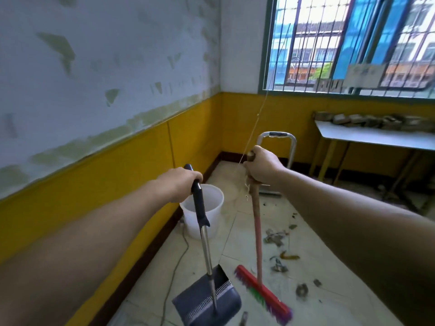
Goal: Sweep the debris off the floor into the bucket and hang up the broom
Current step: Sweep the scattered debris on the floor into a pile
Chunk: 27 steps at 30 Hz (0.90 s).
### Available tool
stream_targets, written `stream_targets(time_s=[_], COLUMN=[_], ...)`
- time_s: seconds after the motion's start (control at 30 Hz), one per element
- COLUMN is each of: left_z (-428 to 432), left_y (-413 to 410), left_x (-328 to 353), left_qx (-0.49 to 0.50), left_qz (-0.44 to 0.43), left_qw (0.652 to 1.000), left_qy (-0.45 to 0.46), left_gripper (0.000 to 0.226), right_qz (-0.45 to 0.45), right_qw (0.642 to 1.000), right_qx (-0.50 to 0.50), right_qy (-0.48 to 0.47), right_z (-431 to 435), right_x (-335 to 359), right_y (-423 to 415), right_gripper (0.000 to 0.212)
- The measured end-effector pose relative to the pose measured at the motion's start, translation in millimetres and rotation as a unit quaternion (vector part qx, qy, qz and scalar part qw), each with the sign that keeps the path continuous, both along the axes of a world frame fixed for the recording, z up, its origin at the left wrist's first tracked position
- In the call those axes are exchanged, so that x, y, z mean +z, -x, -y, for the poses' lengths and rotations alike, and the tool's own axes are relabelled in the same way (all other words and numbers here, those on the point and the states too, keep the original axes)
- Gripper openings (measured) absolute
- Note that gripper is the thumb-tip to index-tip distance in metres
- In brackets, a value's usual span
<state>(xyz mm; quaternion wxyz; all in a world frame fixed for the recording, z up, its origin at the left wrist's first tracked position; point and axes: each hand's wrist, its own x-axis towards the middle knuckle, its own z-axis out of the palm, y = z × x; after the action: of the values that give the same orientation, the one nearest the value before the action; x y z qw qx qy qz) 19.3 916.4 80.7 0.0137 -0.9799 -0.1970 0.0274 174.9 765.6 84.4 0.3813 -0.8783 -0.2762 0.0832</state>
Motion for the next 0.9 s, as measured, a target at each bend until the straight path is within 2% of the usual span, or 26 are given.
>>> stream_targets(time_s=[0.13, 0.2, 0.27, 0.4, 0.53, 0.67, 0.7, 0.77, 0.83, 0.9], left_z=[8, 11, 11, 3, 1, 15, 17, 20, 23, 26], left_y=[-10, -15, -19, -28, -33, -33, -34, -33, -30, -28], left_x=[-12, -21, -29, -47, -62, -90, -100, -121, -137, -152], left_qx=[-0.002, 0.036, 0.070, 0.088, 0.130, 0.209, 0.235, 0.261, 0.245, 0.244], left_qz=[-0.003, 0.008, 0.044, 0.123, 0.112, 0.071, 0.066, 0.051, 0.039, 0.022], left_qw=[0.977, 0.940, 0.901, 0.883, 0.868, 0.859, 0.846, 0.826, 0.830, 0.833], left_qy=[0.213, 0.338, 0.425, 0.444, 0.466, 0.461, 0.475, 0.497, 0.500, 0.496], left_gripper=[0.046, 0.031, 0.017, 0.006, 0.035, 0.062, 0.059, 0.038, 0.021, 0.023], right_qz=[-0.138, -0.174, -0.203, -0.266, -0.268, -0.289, -0.296, -0.308, -0.322, -0.327], right_qw=[0.982, 0.969, 0.955, 0.923, 0.917, 0.919, 0.921, 0.923, 0.924, 0.926], right_qx=[-0.090, -0.132, -0.172, -0.227, -0.255, -0.244, -0.236, -0.222, -0.206, -0.176], right_qy=[-0.092, -0.113, -0.134, -0.163, -0.151, -0.111, -0.097, -0.054, 0.004, 0.068], right_z=[20, 29, 34, 44, 52, 57, 60, 65, 70, 72], right_x=[-8, -13, -19, -31, -57, -88, -95, -113, -130, -138], right_y=[-2, -1, 0, 3, 7, 15, 17, 21, 24, 22], right_gripper=[0.013, 0.029, 0.033, 0.025, 0.032, 0.023, 0.020, 0.018, 0.021, 0.025])
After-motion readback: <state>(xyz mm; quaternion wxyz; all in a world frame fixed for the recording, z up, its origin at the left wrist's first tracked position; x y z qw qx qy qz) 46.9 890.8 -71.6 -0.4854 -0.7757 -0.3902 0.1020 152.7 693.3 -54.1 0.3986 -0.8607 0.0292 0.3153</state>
